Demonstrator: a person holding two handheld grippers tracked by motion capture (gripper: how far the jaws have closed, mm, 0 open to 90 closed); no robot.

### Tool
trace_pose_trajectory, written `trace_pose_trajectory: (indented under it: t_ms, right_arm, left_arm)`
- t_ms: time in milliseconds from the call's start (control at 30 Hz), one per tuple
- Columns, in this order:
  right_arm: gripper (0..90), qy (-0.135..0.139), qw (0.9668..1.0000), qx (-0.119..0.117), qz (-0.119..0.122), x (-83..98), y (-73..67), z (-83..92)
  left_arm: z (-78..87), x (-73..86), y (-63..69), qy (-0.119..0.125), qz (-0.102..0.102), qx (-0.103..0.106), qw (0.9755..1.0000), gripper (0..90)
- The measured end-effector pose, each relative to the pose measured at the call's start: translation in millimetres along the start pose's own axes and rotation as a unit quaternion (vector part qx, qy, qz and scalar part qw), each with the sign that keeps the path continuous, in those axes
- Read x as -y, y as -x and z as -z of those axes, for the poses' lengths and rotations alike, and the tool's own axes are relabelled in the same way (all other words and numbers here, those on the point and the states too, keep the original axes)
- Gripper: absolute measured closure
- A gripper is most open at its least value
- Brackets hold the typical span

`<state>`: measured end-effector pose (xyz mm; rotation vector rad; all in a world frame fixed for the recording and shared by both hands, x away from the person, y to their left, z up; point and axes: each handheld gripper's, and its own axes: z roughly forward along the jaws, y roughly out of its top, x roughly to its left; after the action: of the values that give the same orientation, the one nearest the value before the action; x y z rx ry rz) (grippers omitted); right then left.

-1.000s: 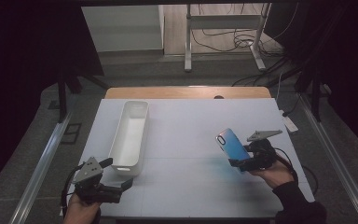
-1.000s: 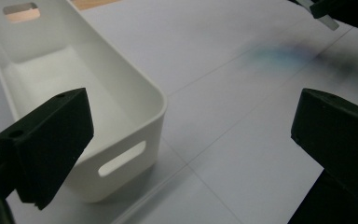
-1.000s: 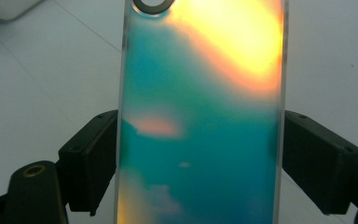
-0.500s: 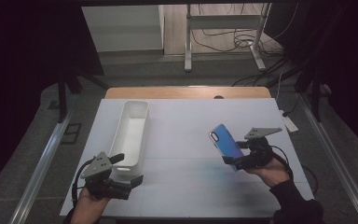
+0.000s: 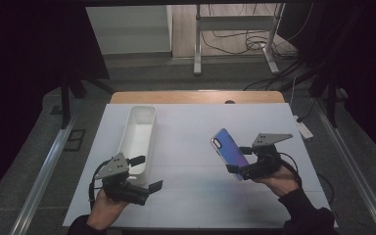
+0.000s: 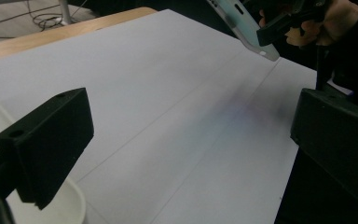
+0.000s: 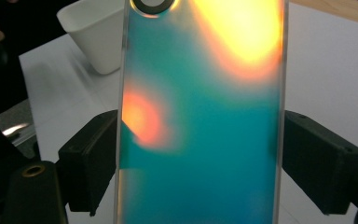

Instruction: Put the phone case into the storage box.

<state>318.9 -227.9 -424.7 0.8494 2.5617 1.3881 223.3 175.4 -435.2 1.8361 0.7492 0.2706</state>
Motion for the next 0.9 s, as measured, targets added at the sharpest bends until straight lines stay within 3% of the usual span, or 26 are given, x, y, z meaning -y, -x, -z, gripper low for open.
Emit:
trace_pose_trajectory:
  t_ms: [533,900]
  right_arm:
    - [16.7,0.007,0.9991,-0.041,0.006,-5.5,-13.1,-12.8]
    - [16.7,0.013,0.998,-0.061,0.014,-7.4,-23.0,-18.5]
  left_arm:
    - [-19.4,-11.8,4.1,0.0,-0.024,0.044,0.9988,0.0]
    - [-30.9,-16.7,8.0,-0.002,-0.025,0.065,0.9975,0.0]
